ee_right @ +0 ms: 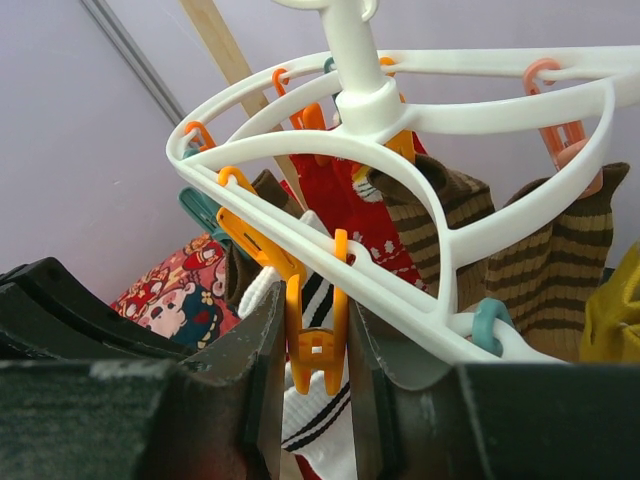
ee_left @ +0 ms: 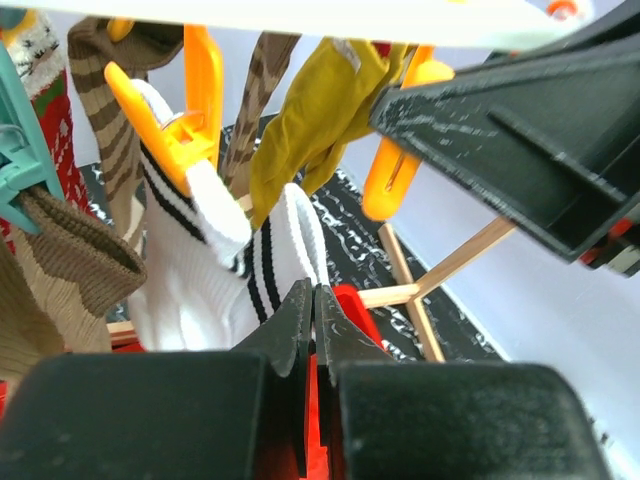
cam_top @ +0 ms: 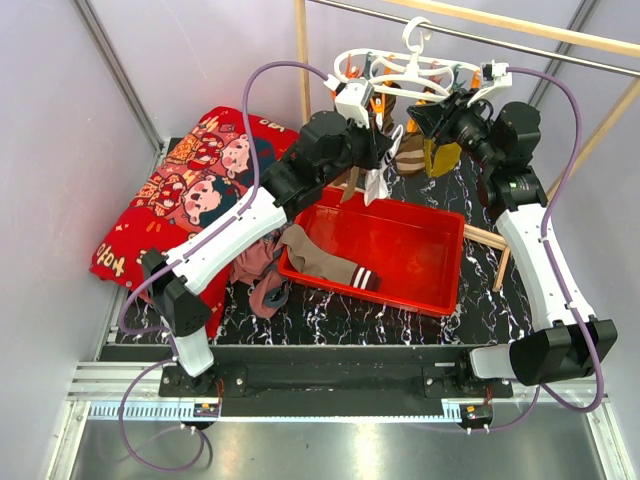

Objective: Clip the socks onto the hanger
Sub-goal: Clamp the sock onto the hanger.

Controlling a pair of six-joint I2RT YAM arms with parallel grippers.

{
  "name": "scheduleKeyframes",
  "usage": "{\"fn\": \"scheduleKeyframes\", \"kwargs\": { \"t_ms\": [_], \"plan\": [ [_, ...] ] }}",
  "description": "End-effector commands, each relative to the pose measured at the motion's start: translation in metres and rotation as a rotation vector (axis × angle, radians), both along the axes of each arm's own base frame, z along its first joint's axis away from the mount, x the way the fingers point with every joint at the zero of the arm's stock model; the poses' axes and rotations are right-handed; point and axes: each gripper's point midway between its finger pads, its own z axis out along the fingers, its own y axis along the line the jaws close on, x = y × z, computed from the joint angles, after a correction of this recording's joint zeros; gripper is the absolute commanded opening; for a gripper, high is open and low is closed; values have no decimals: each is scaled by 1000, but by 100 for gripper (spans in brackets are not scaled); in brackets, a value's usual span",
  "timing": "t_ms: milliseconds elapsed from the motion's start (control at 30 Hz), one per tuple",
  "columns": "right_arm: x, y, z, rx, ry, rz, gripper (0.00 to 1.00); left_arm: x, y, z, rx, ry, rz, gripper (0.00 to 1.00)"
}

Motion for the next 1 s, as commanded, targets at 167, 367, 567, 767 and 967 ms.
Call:
{"fn": "scheduleKeyframes", "kwargs": {
  "t_ms": [167, 367, 567, 767, 967],
  "plan": [
    [-1, 8, -9, 33, 67, -8, 0, -4, 1, 48, -145, -69, -4, 0],
    [4, 9, -12, 39, 82, -37, 0, -6, 0, 50, -154, -72, -13, 0],
    [9, 3, -11, 60, 90, -92, 0, -7, -1, 51, -159, -72, -21, 0],
    [11, 0, -10, 76, 94, -118, 0, -7, -3, 50, -156, -74, -27, 0],
    [13, -1, -7, 83, 91, -130, 0, -7, -4, 50, -154, -76, -30, 0]
  ]
}}
